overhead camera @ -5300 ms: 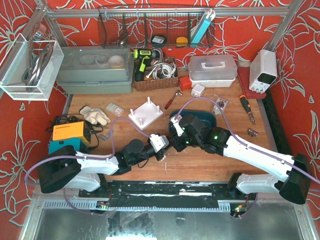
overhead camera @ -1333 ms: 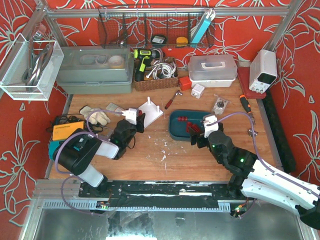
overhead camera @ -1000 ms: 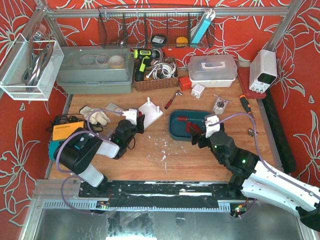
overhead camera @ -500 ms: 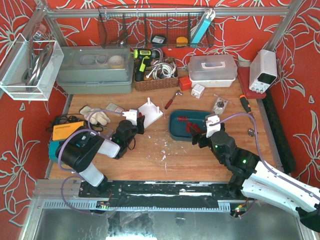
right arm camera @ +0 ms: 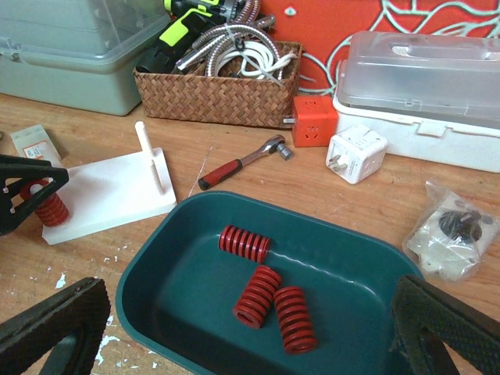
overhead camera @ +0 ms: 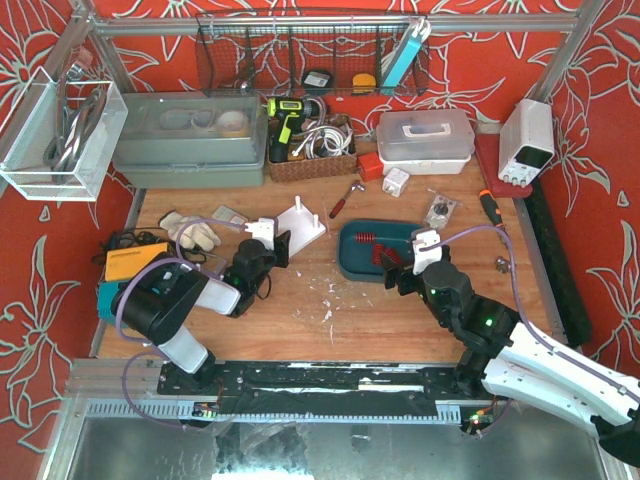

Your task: Install the large spring

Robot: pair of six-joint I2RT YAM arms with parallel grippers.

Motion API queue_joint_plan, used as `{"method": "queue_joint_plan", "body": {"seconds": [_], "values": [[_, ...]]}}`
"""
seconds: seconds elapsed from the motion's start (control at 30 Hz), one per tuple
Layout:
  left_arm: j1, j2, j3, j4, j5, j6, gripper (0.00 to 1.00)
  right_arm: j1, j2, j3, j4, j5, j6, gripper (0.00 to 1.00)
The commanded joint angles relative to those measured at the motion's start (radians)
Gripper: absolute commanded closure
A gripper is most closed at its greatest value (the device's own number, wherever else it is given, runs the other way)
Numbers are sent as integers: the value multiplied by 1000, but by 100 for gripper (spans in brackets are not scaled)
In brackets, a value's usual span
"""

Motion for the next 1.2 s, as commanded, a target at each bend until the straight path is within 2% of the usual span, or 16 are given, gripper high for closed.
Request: {"method": "queue_joint_plan", "body": {"seconds": [0.0, 0.17, 0.3, 0.53, 0.7, 0.73, 0.77, 0.8, 1.0, 1.17], "values": [[0, 0, 11, 8, -27, -10, 57, -7, -5, -16, 4, -10, 7, 1], [0, -20, 10, -10, -27, -12, 56, -11, -1, -19, 6, -17, 7, 1], [0, -111, 19, -89, -4, -3, 54, -18, 13, -19, 12, -29, 16, 1], [0, -354, 160, -426, 35, 26, 44, -84, 152, 45, -44, -95, 98, 1], [0, -458, 262, -678, 115, -51, 27, -199, 317, 146, -176, -242, 135, 2], [-2, -477, 265, -715, 154, -86, 20, -224, 351, 173, -213, -253, 122, 3], [-2, -493, 260, -730, 187, -116, 5, -245, 374, 197, -246, -259, 109, 4], [-2, -507, 251, -740, 221, -137, 0, -266, 403, 219, -269, -261, 93, 6], [-2, -549, 221, -818, 244, -183, 0, -381, 513, 249, -288, -326, 34, 28], [-18, -509, 198, -831, 215, -210, 0, -418, 635, 307, -326, -364, 26, 35]]}}
